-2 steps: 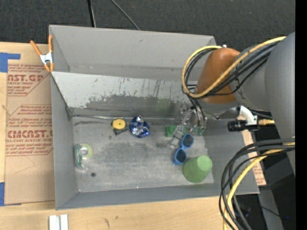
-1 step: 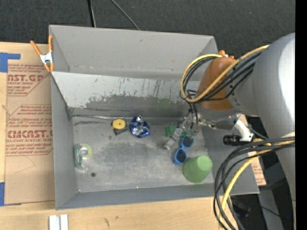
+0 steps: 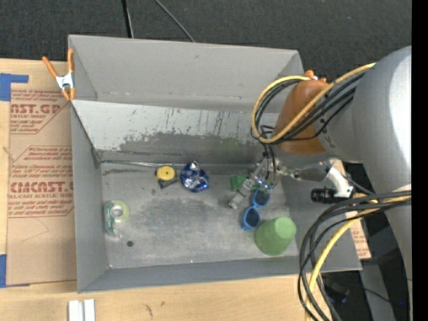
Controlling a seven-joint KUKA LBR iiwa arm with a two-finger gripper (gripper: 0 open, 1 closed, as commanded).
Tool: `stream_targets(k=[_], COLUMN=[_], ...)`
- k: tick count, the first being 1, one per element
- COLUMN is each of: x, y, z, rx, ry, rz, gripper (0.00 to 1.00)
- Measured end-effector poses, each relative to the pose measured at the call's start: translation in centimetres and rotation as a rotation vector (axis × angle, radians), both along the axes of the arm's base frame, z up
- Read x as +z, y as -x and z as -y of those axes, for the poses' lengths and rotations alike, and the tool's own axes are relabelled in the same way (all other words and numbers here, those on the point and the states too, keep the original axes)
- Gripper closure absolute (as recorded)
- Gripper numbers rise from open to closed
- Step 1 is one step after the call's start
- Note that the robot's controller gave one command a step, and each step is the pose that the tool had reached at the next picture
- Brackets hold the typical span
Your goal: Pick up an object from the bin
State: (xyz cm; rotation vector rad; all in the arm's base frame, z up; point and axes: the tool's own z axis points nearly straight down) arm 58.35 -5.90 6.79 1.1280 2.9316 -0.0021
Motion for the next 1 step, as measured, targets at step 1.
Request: stream_targets(k=[1], x=[0.13], y=[-0.07], z=[-0.01], rx=[0.0], ry=[0.0], rz=[0.001], gripper=[1.0])
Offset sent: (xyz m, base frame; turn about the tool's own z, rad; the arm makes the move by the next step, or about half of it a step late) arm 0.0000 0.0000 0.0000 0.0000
